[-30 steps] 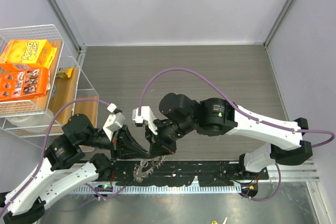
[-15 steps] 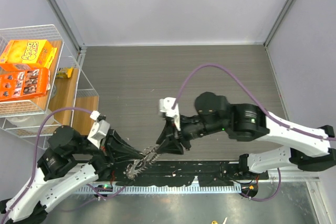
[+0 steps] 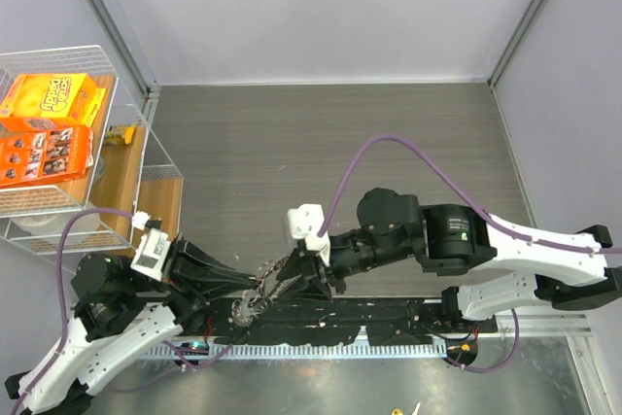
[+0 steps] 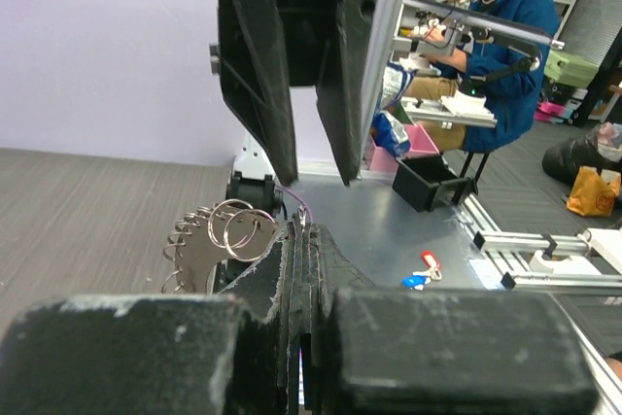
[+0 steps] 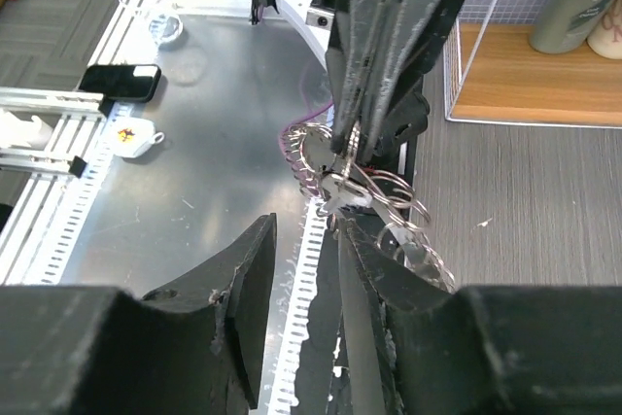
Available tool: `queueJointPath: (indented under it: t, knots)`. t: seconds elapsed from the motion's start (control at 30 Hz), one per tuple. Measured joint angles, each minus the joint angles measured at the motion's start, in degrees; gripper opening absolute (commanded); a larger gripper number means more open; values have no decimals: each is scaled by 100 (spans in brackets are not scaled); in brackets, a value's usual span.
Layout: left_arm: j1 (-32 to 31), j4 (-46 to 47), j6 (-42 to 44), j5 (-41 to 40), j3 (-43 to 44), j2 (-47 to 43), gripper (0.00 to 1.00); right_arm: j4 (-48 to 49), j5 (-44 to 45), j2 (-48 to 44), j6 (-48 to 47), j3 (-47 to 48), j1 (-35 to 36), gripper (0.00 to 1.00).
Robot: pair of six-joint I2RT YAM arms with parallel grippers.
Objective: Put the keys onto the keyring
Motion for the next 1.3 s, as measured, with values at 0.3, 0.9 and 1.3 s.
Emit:
queueJointPath:
  t: [0.3, 0.9, 1.3]
  knots:
    - [0, 789, -264, -118, -260, -11, 0, -17, 424, 361, -426, 293, 306, 35]
    - [0, 1327, -431, -162, -417, -13, 0, 129, 791, 361, -551, 389, 310, 27]
    - [0, 1342, -433, -205, -474, -120, 0, 164, 901, 374, -595, 450, 334, 36]
